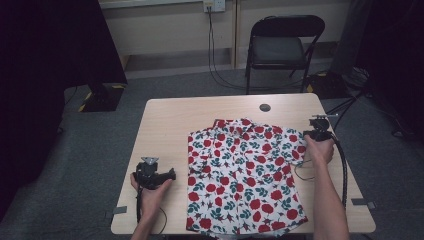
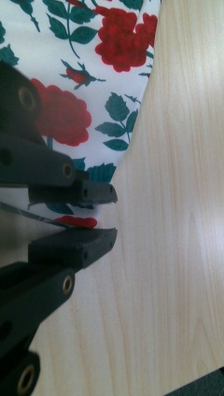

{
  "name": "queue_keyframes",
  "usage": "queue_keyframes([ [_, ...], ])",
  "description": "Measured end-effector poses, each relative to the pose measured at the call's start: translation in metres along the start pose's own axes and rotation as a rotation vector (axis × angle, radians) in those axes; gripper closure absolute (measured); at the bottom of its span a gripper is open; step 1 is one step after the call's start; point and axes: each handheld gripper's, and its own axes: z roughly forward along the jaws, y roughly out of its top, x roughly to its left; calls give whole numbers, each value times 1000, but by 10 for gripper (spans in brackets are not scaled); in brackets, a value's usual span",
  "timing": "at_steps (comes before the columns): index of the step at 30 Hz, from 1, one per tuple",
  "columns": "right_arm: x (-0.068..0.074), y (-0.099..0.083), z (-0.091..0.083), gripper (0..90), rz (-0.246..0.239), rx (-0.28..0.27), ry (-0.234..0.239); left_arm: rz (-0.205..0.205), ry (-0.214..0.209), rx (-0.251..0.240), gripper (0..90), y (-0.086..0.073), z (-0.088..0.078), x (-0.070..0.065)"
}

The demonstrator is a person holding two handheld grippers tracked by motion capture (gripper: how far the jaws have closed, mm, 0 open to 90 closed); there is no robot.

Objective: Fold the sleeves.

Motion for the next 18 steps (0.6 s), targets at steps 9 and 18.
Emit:
queue_keyframes([
  [9, 5, 0, 0, 888, -21, -8, -18, 0, 0, 0, 0, 0, 0, 0],
  [18, 12, 4, -14, 886, -31, -56, -9, 0, 0, 0, 0, 0, 0, 0],
])
